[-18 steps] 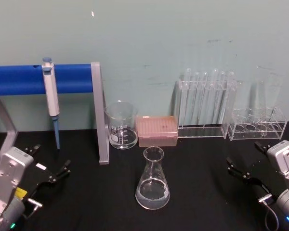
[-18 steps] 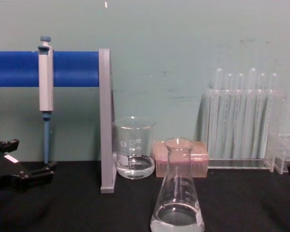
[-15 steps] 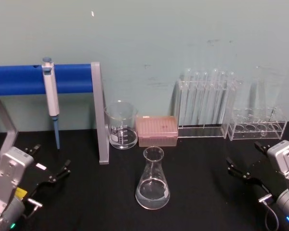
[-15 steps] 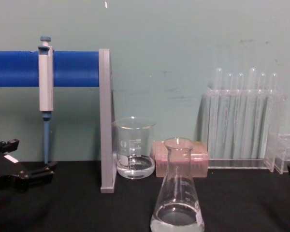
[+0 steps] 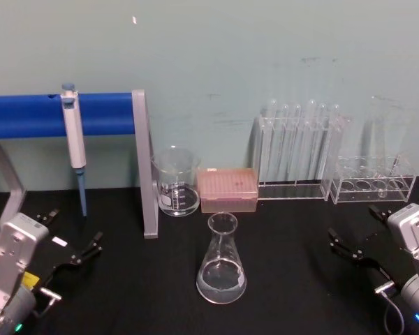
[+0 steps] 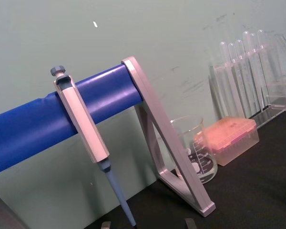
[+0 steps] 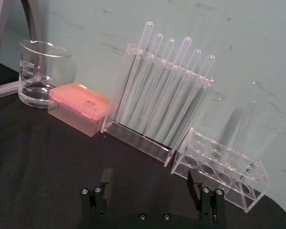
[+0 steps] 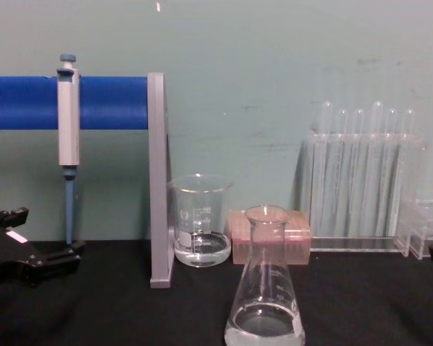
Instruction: Grasp the erlenmeyer flask with one hand, shake it three times, then place it back.
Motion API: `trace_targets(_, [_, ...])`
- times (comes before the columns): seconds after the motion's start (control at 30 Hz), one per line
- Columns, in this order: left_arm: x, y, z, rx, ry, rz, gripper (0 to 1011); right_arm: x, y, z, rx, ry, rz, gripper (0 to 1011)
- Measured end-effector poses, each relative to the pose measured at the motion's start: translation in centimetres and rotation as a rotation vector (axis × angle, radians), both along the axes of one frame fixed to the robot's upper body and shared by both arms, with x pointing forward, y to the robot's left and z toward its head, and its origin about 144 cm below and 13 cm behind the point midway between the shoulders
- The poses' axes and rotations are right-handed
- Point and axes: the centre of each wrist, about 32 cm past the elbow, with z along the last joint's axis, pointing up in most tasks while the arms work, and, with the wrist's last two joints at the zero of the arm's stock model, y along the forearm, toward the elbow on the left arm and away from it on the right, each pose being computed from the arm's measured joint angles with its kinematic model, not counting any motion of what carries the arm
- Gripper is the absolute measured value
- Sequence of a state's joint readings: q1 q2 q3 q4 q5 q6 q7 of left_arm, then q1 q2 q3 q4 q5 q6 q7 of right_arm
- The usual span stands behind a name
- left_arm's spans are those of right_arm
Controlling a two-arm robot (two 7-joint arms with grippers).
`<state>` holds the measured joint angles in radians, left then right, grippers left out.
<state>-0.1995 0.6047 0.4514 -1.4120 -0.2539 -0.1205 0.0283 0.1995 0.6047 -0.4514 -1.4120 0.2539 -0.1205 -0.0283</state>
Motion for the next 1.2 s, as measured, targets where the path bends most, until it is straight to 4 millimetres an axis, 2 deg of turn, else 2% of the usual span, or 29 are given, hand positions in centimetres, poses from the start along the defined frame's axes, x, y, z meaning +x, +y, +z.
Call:
trace_targets(0.67, [0.0, 0.0, 0.0, 0.0, 0.0, 0.0, 1001, 0.3, -0.4, 0.1, 0.036, 0.027, 0.033, 1000])
trace_targets(0.9, [0.0, 0.0, 0.0, 0.0, 0.0, 0.0, 1001, -0.1, -0.7, 0.0, 0.085, 0.054, 0.071, 1000])
trace_targets(1.2, [0.0, 0.0, 0.0, 0.0, 0.0, 0.0, 1001, -0.8, 0.0, -0.2, 0.131, 0.08, 0.137, 1000])
